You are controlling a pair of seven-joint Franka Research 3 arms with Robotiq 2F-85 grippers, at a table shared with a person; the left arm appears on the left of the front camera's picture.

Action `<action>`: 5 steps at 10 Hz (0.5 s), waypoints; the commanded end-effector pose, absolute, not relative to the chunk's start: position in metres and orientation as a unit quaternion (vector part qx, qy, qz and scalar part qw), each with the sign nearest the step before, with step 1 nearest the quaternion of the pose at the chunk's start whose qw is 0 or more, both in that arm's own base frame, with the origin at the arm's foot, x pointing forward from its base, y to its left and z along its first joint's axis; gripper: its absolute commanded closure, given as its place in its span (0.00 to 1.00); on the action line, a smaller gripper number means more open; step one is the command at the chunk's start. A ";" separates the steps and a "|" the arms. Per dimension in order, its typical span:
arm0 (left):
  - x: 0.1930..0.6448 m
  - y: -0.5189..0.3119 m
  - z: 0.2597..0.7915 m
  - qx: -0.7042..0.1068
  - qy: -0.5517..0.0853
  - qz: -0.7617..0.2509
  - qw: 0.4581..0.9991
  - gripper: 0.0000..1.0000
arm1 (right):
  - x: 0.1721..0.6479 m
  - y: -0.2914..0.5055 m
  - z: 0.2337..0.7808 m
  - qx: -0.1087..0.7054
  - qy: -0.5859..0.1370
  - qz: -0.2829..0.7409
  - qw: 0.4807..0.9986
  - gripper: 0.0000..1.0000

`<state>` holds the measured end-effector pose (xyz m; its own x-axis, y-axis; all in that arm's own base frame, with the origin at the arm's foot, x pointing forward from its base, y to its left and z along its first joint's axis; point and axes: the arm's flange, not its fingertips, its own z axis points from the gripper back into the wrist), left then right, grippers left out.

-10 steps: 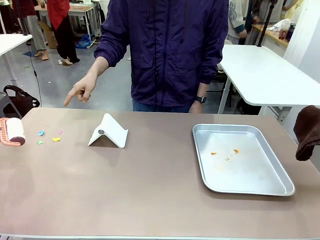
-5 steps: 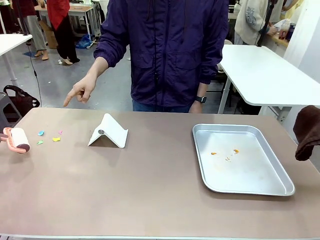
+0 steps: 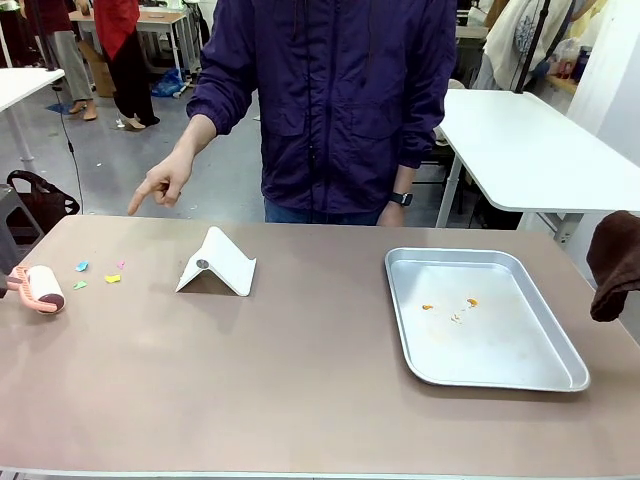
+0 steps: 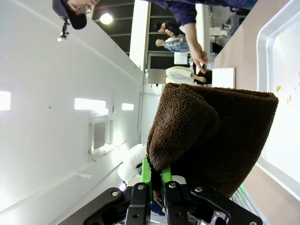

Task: Clean the surface of the table.
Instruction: If a person points to the right, clean the right side of the table with your right hand, and if they point to the left, clean the left side with your left hand.

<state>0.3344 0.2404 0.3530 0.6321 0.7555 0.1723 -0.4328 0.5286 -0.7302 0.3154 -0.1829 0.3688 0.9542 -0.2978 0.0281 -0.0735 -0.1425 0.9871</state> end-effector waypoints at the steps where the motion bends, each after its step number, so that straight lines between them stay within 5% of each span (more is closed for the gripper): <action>1: 0.349 0.239 0.348 -0.335 -0.252 0.361 0.833 0.78 | 0.314 -0.182 0.374 0.749 -0.126 -0.086 0.645 1.00; 5: 0.367 0.231 0.324 -0.334 -0.222 0.363 0.841 0.78 | 0.314 -0.182 0.374 0.749 -0.126 -0.086 0.645 1.00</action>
<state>0.3590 0.2292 0.3423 0.6374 0.7577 0.1400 -0.4385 0.5061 -0.7427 0.3154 -0.1830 0.3688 0.9542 -0.2979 0.0281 -0.0735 -0.1425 0.9871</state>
